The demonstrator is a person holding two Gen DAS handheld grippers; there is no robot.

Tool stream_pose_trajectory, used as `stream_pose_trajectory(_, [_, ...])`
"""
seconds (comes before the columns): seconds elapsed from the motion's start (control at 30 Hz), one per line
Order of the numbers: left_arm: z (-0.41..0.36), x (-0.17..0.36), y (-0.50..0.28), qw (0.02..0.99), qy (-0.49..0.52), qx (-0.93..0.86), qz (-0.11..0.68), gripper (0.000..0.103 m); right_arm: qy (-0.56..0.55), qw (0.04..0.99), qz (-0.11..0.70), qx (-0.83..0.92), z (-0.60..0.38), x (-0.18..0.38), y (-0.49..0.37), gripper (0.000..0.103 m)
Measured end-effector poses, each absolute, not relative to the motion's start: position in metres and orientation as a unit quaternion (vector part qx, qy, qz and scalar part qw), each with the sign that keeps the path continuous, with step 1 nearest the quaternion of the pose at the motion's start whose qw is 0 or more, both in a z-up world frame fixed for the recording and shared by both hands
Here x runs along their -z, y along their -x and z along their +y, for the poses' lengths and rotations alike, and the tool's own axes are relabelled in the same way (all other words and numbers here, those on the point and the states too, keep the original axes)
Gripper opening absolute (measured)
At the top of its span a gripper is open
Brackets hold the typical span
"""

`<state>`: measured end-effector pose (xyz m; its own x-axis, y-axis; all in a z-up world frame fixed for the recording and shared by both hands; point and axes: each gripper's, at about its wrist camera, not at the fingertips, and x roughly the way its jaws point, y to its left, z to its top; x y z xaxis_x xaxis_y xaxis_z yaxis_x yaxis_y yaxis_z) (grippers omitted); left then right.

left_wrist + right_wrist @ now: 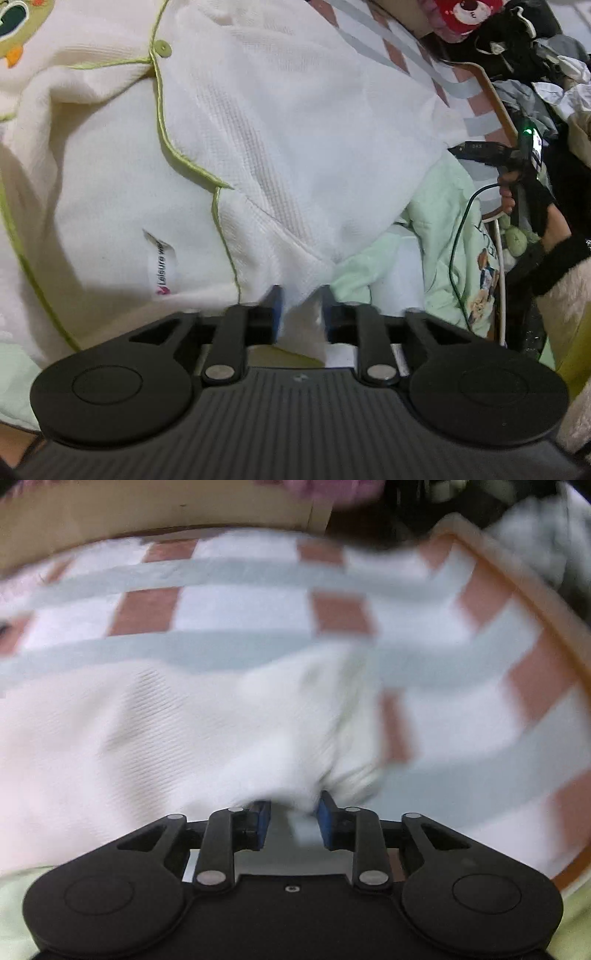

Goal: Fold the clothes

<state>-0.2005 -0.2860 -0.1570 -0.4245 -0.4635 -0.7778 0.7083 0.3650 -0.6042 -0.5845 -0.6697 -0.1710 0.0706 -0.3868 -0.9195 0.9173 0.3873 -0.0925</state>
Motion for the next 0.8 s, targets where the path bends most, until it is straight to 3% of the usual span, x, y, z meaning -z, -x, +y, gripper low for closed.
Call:
stream_pose_trajectory(0.13, [-0.28,0.133,0.189,0.545,-0.075,0.567,0.613,0.048,-0.277,0.697,0.472,0.463,-0.642,0.163,0.562,0.033])
stream_pose_trajectory(0.3, [-0.265,0.09,0.15,0.588,0.008,0.587,0.556,0.057,-0.283,0.743,0.415,0.442,-0.605,0.113,0.525,0.033])
stream_pose_trajectory(0.43, [-0.254,0.07,0.122,0.677,-0.02,0.556,0.482,0.064,-0.3,0.815,0.345,0.357,-0.581,0.079,0.469,0.036])
stream_pose_trajectory(0.53, [-0.248,0.068,0.093,0.729,-0.047,0.517,0.447,0.065,-0.295,0.849,0.333,0.285,-0.566,0.067,0.416,0.045])
stream_pose_trajectory(0.7, [-0.244,0.082,0.023,0.752,-0.024,0.464,0.467,0.065,-0.282,0.873,0.337,0.211,-0.549,0.067,0.317,0.062])
stream_pose_trajectory(0.8, [-0.248,0.091,-0.004,0.775,-0.04,0.438,0.453,0.065,-0.323,0.858,0.347,0.198,-0.535,0.09,0.271,0.063])
